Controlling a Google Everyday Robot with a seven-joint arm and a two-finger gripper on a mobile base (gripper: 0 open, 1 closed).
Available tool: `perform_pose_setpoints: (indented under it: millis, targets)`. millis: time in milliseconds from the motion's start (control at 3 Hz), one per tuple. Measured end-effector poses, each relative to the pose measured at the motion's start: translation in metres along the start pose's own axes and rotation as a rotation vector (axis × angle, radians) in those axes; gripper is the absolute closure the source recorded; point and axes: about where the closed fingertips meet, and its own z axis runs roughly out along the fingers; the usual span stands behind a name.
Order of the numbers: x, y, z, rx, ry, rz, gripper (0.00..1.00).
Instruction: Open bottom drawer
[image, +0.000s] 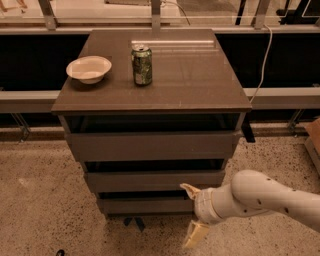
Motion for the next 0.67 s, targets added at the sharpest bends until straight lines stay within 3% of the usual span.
perform_pose_setpoints:
  millis: [667]
  targets:
    - [0.061, -0.031, 0.1, 0.082, -0.117, 0.044, 0.0]
